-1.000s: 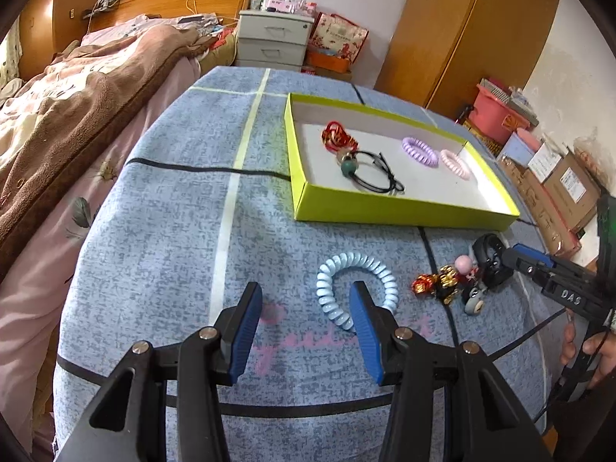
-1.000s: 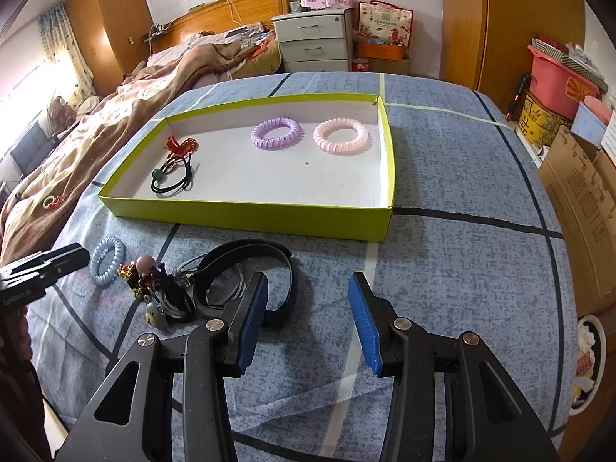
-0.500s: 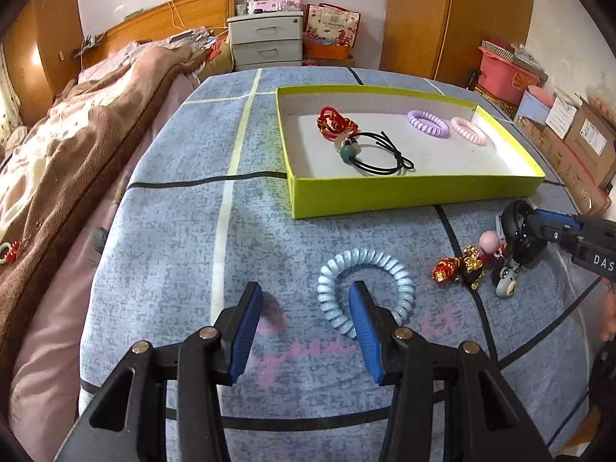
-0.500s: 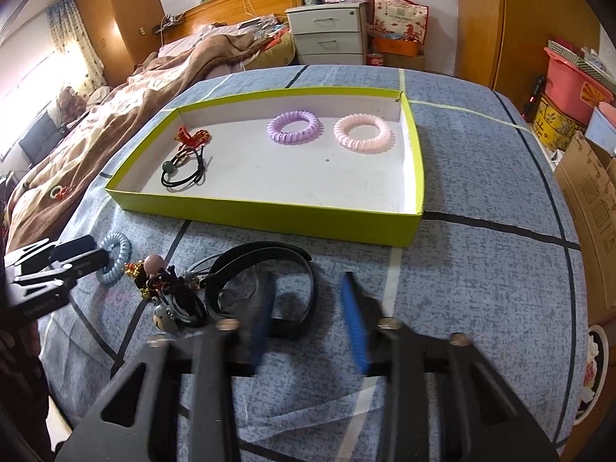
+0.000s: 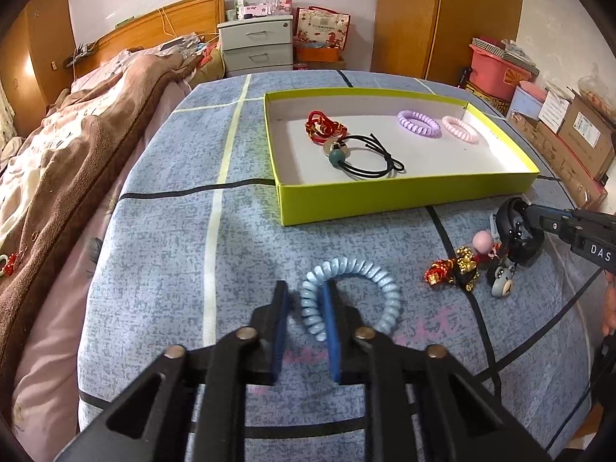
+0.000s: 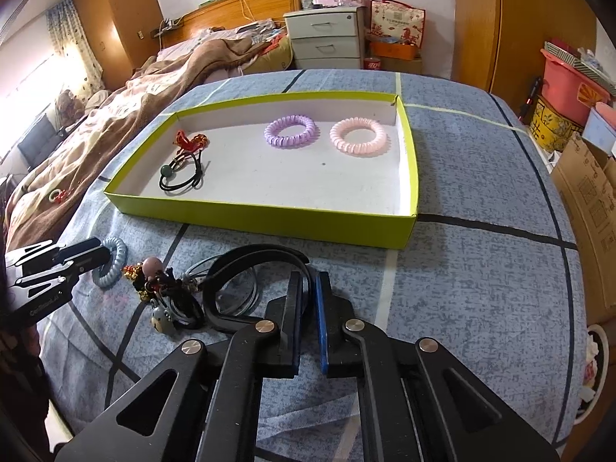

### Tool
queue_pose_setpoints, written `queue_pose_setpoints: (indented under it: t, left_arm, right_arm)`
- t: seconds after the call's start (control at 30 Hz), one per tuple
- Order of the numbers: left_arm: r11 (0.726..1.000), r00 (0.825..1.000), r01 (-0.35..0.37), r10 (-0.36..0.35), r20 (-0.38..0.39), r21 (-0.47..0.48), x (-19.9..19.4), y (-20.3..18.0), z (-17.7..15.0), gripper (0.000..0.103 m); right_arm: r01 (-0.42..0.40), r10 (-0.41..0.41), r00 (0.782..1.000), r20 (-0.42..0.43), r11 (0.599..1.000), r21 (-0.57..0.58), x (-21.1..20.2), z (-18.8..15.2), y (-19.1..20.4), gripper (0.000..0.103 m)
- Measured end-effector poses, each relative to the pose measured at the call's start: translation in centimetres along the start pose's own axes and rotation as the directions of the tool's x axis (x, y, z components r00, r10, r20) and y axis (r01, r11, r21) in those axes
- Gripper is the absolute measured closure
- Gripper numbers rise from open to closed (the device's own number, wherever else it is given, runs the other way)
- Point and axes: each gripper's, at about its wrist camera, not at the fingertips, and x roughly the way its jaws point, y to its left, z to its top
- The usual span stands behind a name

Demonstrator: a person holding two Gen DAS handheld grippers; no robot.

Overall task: Organize jewelry
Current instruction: 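Grasp the pale blue coil with the left tool while the right tool grasps the black watch band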

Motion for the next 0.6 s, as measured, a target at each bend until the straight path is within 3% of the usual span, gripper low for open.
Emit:
queue_pose_setpoints:
  t: [0.6]
  left_arm:
    - [0.996,0.996,0.075,-0.073,0.042,-0.054,-1.3,0.6,0.3,0.093]
  right_arm:
    - [-0.026,0.023,0.999,0.044,0.997,0.074,-1.4,-0.3,-1.4,0.097]
